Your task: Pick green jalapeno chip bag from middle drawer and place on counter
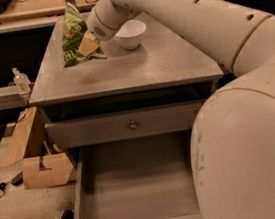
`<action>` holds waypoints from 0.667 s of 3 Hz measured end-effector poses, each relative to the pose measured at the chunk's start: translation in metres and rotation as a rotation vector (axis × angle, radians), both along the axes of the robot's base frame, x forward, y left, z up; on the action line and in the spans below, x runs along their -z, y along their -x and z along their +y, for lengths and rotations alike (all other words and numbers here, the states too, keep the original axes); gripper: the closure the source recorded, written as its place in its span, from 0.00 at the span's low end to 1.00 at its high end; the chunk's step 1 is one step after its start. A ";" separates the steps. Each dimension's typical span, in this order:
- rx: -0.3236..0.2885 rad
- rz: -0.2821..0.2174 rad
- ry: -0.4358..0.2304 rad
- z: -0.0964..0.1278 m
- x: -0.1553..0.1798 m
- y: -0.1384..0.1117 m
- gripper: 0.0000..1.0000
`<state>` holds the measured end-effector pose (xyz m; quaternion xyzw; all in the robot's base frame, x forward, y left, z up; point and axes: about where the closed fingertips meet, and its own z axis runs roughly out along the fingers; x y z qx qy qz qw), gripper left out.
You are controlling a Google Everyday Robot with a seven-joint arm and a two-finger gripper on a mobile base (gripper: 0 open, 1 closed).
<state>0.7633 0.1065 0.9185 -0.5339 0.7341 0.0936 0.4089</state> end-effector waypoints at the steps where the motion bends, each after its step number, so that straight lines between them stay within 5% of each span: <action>1: -0.003 0.003 0.002 0.002 0.002 0.001 0.59; 2: -0.006 0.006 0.003 0.004 0.004 0.001 0.36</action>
Offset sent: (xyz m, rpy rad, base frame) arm -0.0009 0.0017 -0.0020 -0.0017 0.0031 0.0030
